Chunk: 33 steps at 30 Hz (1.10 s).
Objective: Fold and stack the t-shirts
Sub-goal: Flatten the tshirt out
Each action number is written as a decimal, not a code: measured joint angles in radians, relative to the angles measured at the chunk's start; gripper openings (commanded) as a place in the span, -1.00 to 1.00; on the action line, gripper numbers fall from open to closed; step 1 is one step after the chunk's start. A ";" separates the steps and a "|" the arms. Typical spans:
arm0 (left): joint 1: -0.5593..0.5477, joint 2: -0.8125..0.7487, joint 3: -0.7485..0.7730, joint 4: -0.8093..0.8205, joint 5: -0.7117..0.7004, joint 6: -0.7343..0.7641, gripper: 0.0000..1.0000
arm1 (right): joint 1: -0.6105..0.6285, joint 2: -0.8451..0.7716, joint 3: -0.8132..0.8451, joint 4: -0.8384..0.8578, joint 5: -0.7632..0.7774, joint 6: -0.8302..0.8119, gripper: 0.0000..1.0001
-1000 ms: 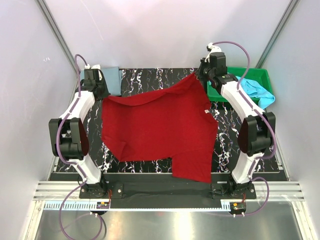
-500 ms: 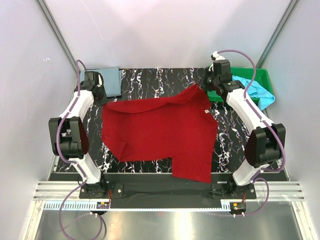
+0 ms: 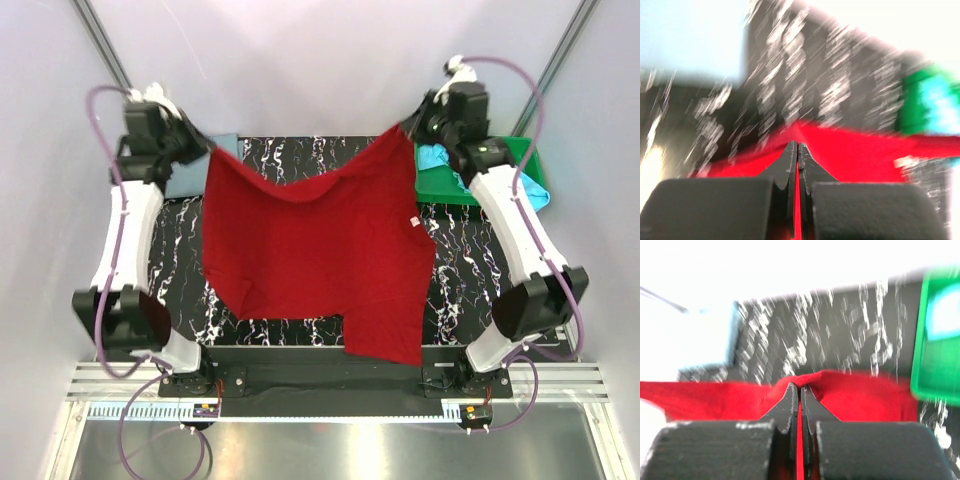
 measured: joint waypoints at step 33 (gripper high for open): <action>0.048 -0.455 0.601 -0.116 -0.088 -0.142 -1.00 | -0.007 -0.447 0.482 -0.064 0.151 -0.062 -1.00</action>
